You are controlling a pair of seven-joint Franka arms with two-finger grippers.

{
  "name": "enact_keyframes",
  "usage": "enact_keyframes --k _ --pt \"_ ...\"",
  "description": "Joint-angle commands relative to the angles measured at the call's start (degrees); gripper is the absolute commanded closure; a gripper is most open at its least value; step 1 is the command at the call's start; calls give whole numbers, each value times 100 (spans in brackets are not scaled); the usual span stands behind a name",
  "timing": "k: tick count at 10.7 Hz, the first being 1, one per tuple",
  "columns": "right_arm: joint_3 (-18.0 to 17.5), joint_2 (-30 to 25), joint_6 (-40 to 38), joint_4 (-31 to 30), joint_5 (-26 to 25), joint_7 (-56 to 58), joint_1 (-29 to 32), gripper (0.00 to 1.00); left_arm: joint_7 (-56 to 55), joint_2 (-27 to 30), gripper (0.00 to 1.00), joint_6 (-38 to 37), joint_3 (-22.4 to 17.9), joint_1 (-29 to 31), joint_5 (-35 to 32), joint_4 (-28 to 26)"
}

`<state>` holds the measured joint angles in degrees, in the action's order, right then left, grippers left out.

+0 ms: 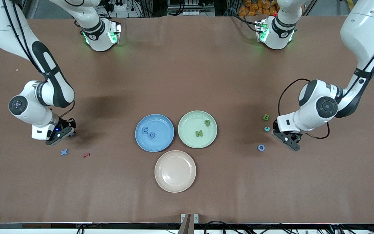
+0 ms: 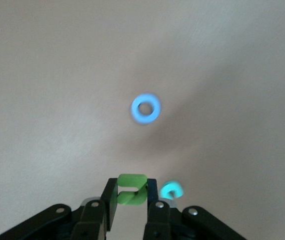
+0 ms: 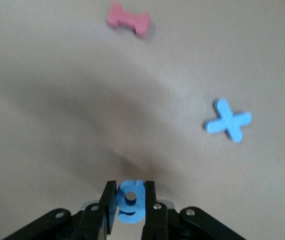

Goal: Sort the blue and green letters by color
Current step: 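Drop the u on the green plate while the right gripper drops the g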

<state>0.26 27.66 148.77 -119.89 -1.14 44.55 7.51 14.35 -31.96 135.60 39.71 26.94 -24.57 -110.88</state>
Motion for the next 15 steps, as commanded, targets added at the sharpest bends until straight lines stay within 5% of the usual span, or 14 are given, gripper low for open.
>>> enact_keyframes --k 1,6,8,9,11,14,15 --pt "-8 55 -1189 974 9 -691 -503 100 -1307 -39 100 -350 160 -756 171 400" --pt "-17 64 -1841 1582 35 -3184 -1829 100 -3892 -477 100 -350 63 -2366 119 988" --pt "-17 56 -2079 1714 471 -4013 -2374 100 -4509 -714 92 -350 -173 -3041 101 1348" --pt "-17 64 -2150 1750 909 -4268 -2568 100 -4694 -811 83 -350 -488 -3480 127 1541" --pt "-8 73 -2150 1750 1343 -5057 -3034 100 -4907 -777 0 -350 -1008 -4037 163 1657" --pt "-8 257 -2142 1899 1344 -6588 -3685 100 -4907 -707 0 -533 -1027 -3925 145 1640" --pt "-8 310 -2142 1908 1336 -6626 -3695 69 -4846 -637 0 -856 -1027 -3811 76 1640"
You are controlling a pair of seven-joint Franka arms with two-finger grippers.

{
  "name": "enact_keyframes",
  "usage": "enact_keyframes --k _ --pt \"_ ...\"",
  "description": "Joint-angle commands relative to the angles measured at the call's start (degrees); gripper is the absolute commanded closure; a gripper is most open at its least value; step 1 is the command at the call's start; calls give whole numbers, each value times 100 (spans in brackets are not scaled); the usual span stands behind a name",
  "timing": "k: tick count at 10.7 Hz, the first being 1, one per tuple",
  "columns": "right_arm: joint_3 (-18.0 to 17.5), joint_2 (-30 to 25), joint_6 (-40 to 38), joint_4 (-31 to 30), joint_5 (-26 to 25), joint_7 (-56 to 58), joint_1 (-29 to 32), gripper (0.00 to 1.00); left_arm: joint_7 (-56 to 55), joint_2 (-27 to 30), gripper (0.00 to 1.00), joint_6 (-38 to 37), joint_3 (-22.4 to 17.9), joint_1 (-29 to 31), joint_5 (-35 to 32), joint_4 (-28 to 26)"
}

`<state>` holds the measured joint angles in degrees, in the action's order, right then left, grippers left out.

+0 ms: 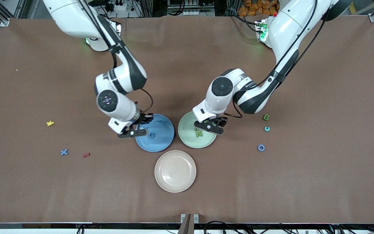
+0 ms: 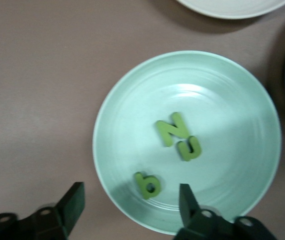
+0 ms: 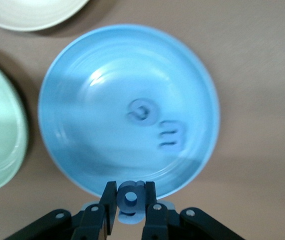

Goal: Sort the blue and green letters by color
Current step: 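Drop the u on the green plate while the right gripper drops the g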

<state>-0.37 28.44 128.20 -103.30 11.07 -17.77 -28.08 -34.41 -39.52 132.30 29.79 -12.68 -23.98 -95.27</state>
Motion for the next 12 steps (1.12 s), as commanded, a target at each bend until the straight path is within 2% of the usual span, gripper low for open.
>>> enact_keyframes --k 1,2,5,9,12 --pt "55 241 -76 240 114 -385 -127 17 213 189 0 -843 -35 265 -10 53" --pt "64 241 -76 240 106 -385 -101 0 668 225 0 -1072 -35 483 -62 35" --pt "90 241 -85 249 35 -27 118 0 1760 470 0 -1198 -26 1160 -72 -219" --pt "99 477 -85 485 9 2168 1233 0 2569 611 0 -1198 -18 1863 -107 -614" --pt "90 821 -76 995 -657 3216 1813 0 2623 1103 0 -804 17 2320 -423 -1579"
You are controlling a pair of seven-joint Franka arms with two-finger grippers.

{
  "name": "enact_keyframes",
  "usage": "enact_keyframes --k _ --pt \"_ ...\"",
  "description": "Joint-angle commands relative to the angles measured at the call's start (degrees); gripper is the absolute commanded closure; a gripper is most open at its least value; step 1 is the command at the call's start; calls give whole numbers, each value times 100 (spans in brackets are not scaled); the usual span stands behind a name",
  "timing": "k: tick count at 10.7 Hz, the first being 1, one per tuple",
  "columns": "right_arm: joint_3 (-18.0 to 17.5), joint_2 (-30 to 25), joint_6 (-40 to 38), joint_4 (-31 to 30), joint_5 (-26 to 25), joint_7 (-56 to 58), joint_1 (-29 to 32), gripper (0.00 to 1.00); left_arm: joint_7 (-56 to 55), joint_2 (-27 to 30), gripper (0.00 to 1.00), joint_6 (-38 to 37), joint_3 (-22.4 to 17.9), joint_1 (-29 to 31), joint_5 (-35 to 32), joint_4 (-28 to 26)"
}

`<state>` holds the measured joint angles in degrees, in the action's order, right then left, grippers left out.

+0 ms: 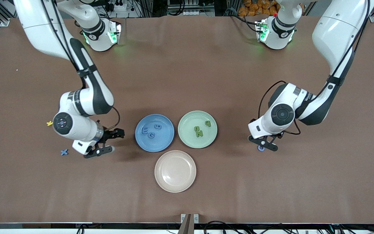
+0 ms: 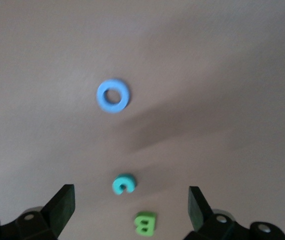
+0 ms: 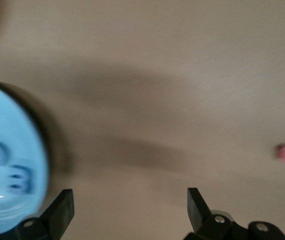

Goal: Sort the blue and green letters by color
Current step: 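Grasp the green B with the left gripper while the right gripper grasps the blue x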

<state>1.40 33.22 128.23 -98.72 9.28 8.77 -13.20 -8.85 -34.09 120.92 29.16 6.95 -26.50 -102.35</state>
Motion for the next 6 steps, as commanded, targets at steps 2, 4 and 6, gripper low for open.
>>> enact_keyframes --k 2,4,6 --pt "-78 457 -61 827 -795 1098 668 0 51 667 5 904 151 683 -163 -1399" --pt "-78 518 70 872 -918 1198 1003 0 -72 702 10 1283 317 982 -136 -1778" --pt "-87 615 211 872 -1217 1206 1353 0 -448 702 12 1416 546 1185 -136 -1964"
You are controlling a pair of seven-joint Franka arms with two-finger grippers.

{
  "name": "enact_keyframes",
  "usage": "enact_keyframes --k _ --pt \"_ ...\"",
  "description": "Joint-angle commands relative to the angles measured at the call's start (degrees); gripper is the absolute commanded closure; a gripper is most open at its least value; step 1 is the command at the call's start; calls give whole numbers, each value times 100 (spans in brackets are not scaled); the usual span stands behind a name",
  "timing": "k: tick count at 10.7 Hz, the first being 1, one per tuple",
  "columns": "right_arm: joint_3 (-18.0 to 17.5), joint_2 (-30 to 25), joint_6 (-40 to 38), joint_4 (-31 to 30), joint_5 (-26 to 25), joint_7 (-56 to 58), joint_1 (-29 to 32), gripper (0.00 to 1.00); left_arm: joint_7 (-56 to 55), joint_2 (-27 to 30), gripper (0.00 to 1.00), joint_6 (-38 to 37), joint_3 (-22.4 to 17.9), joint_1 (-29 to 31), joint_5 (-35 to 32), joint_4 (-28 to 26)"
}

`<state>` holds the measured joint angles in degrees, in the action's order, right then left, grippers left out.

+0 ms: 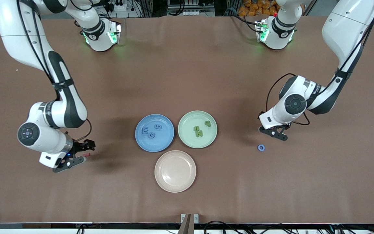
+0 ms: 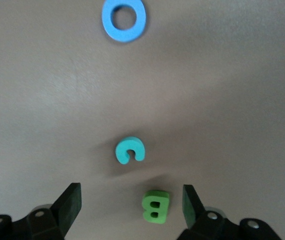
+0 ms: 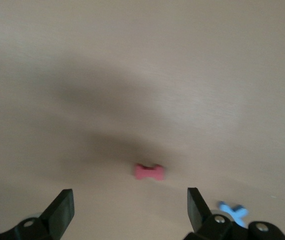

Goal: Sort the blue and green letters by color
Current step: 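Grasp the green B with the left gripper while the right gripper grasps the blue x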

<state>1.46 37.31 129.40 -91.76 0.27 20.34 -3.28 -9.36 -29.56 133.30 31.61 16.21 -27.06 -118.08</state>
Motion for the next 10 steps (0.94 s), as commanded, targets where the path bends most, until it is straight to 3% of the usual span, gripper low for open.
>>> enact_keyframes --k 1,4,10 --pt "-93 259 103 176 -430 49 424 0 -531 283 14 196 346 260 -80 -461" --pt "-93 479 365 229 -440 136 766 0 -576 292 14 635 337 347 -107 -742" --pt "-111 910 973 194 -308 629 1216 0 -576 257 22 785 337 444 -133 -857"
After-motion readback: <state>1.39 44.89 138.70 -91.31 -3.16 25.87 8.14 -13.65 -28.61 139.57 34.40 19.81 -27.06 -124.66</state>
